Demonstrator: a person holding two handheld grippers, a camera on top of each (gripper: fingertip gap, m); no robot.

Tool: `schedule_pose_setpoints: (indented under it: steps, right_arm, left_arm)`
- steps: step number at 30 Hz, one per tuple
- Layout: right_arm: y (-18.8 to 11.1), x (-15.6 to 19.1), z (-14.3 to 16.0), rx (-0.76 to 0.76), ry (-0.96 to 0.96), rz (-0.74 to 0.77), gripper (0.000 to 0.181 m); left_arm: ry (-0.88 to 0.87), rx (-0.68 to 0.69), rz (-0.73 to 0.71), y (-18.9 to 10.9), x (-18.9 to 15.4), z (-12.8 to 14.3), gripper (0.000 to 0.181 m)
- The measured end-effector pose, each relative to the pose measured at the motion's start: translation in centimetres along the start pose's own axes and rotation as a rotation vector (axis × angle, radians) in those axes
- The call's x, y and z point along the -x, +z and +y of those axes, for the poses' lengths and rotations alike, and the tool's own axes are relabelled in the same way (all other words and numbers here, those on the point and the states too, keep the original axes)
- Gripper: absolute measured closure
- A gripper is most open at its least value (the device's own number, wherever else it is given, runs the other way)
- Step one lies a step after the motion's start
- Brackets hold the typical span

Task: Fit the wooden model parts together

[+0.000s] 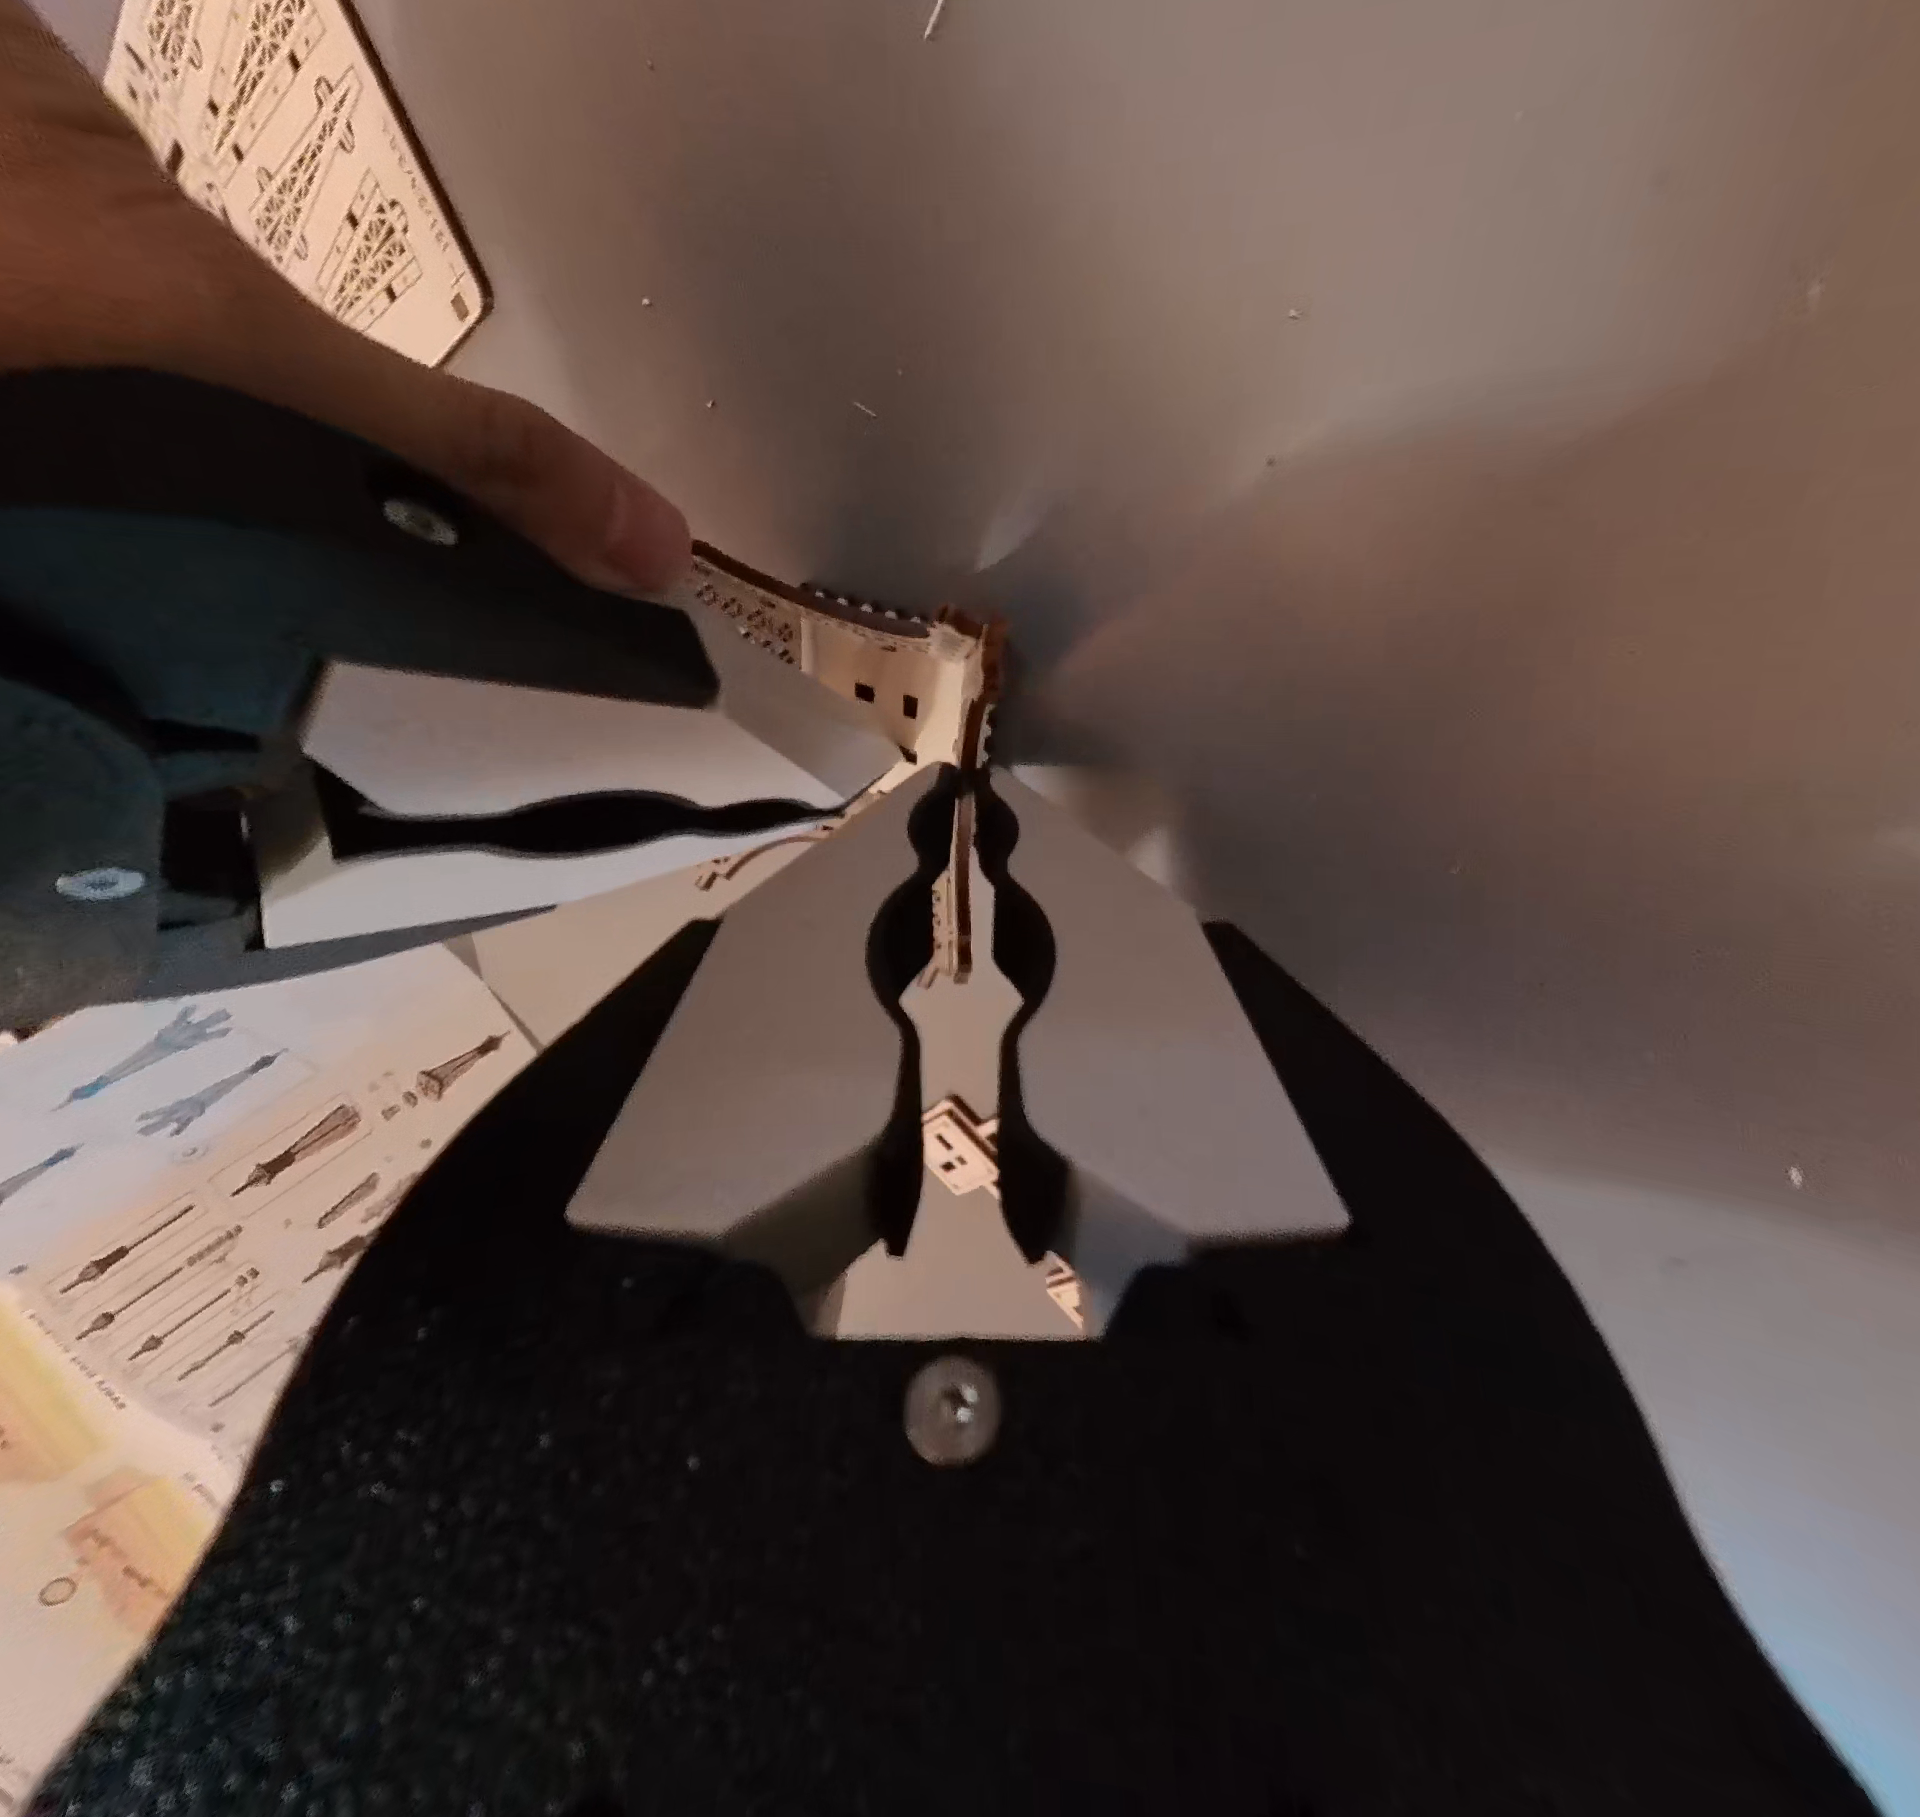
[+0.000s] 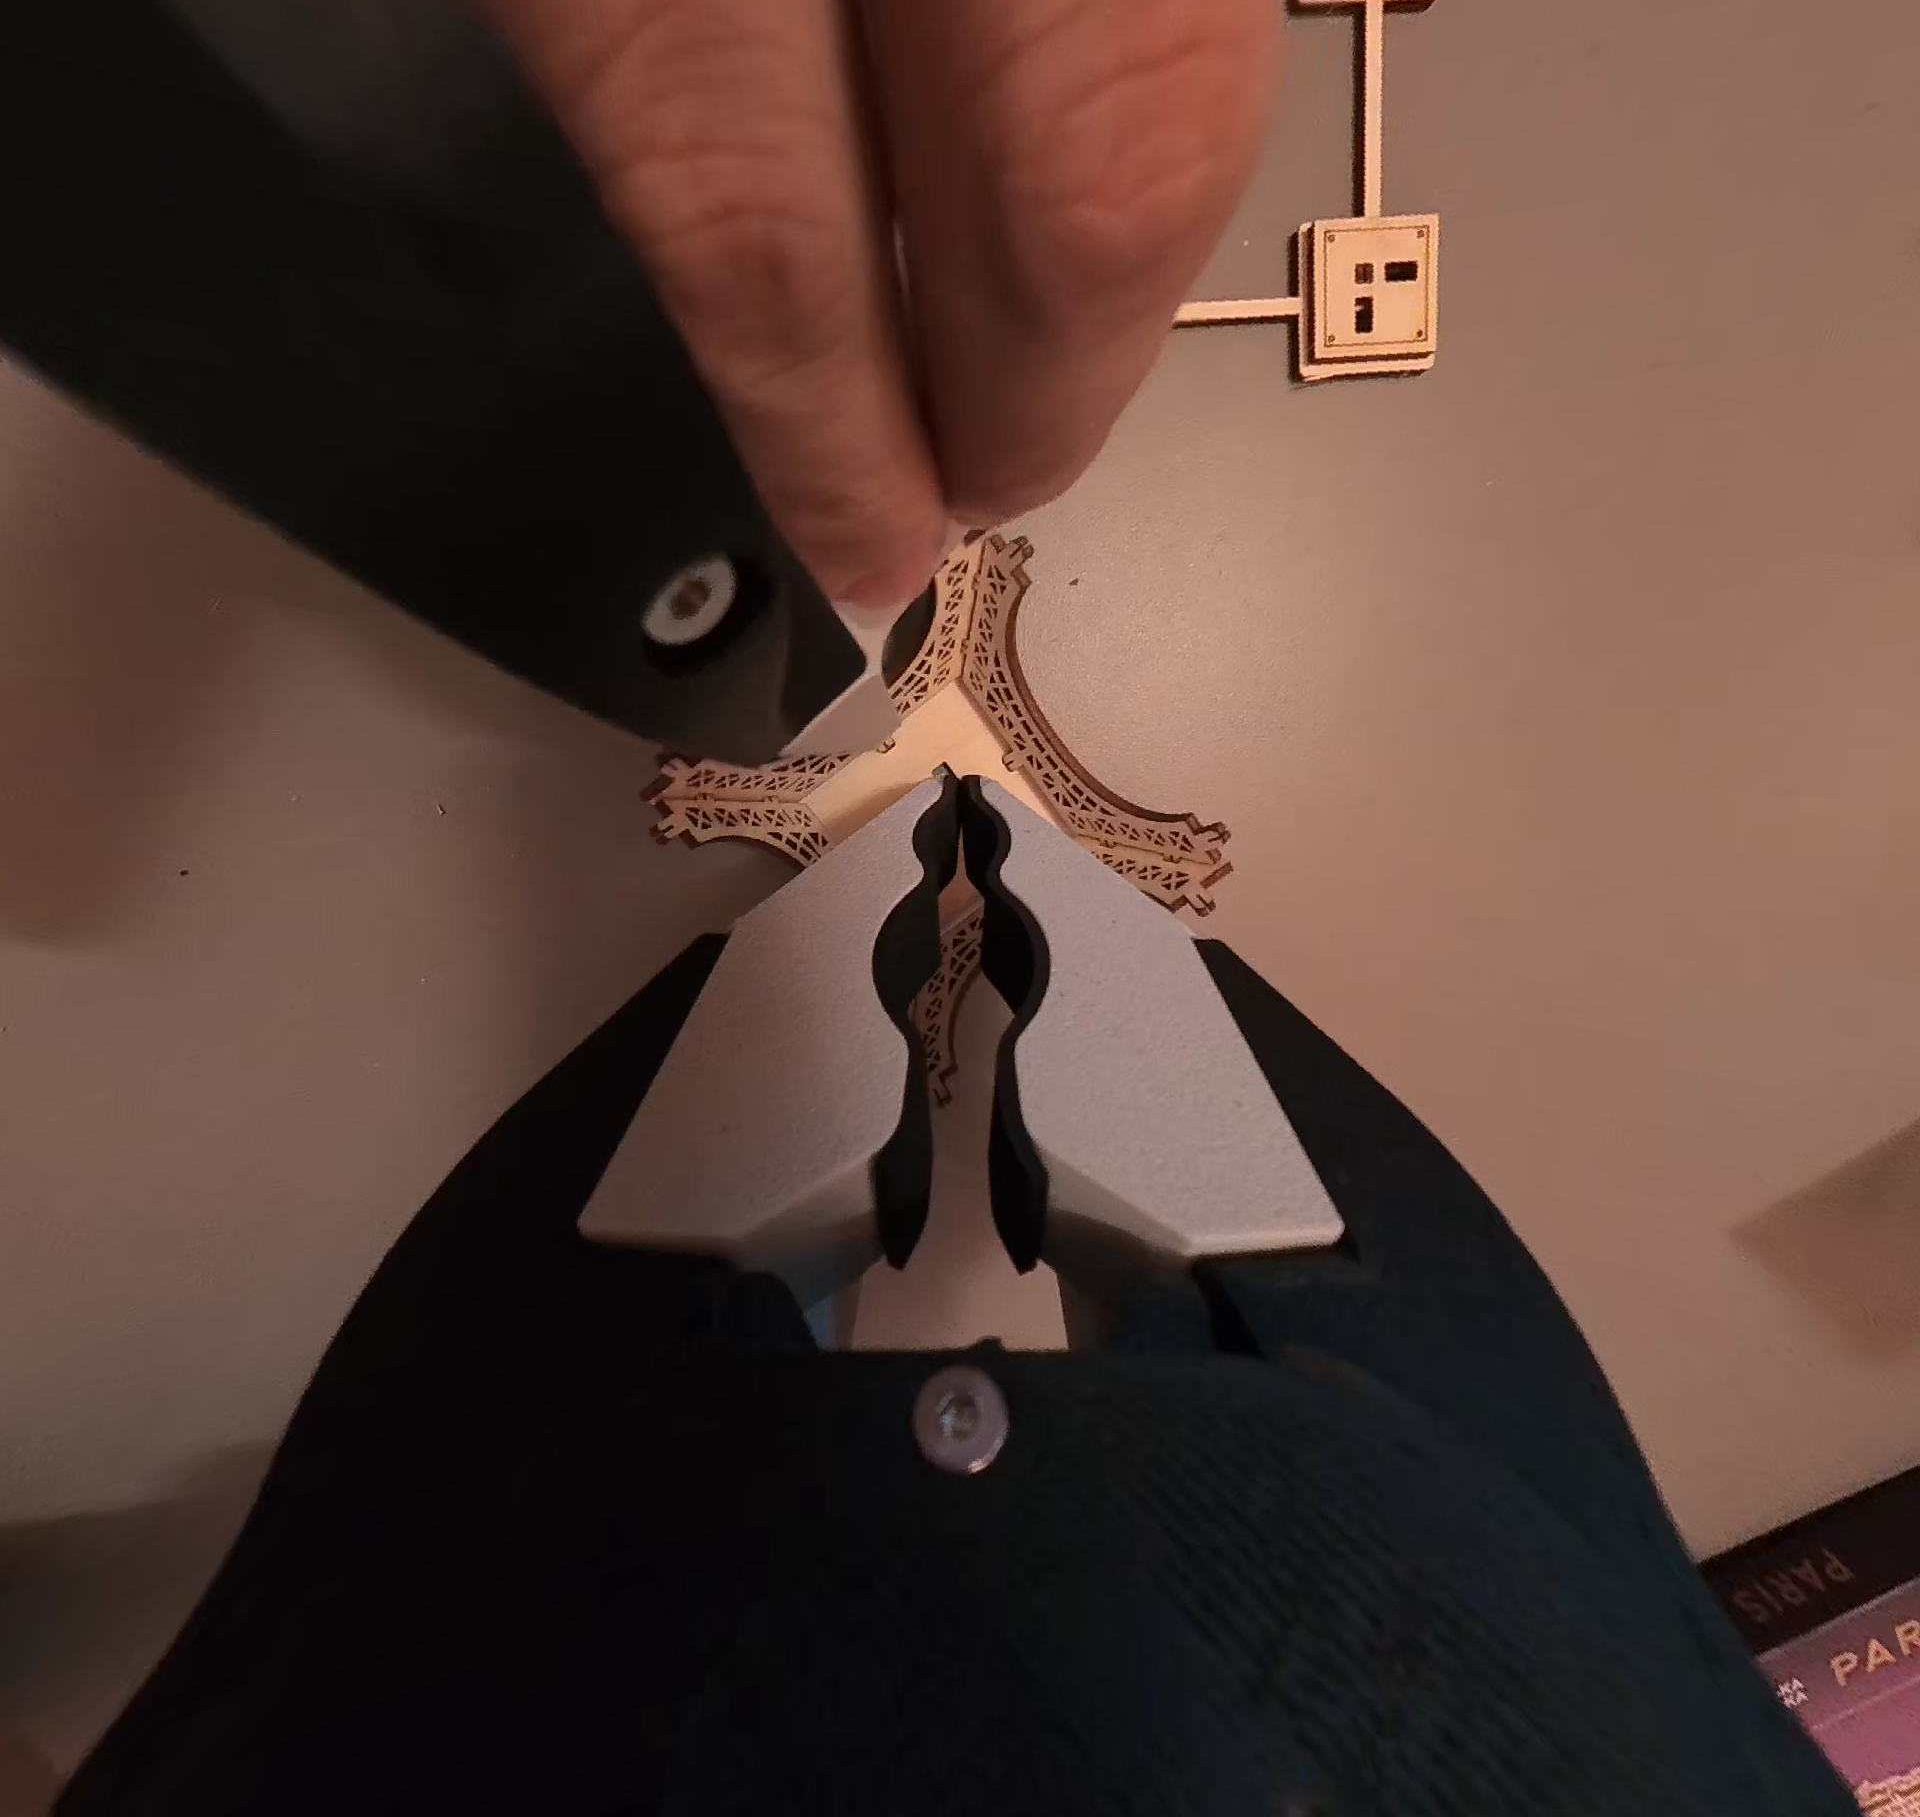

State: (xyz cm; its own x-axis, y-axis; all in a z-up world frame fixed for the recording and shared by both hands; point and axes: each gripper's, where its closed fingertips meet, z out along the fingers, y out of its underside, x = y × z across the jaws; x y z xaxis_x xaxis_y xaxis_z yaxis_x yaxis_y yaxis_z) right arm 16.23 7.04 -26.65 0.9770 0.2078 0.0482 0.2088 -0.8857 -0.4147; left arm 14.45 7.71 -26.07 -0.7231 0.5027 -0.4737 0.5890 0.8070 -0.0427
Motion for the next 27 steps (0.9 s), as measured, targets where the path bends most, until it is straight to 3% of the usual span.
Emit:
schedule_pose_setpoints:
  steps: [11, 19, 27]
  right_arm:
    - [0.0, -0.03, -0.01, -0.008, 0.004, -0.004, 0.181]
    - [0.01, -0.04, 0.0, -0.018, 0.013, -0.012, 0.181]
    - [0.04, -0.04, 0.03, -0.037, 0.019, -0.024, 0.181]
  left_arm:
    - [0.038, -0.009, 0.019, 0.09, 0.06, -0.11, 0.181]
    - [0.026, 0.012, 0.165, 0.22, -0.04, -0.09, 0.181]
    - [0.016, 0.014, 0.211, 0.31, -0.16, -0.16, 0.181]
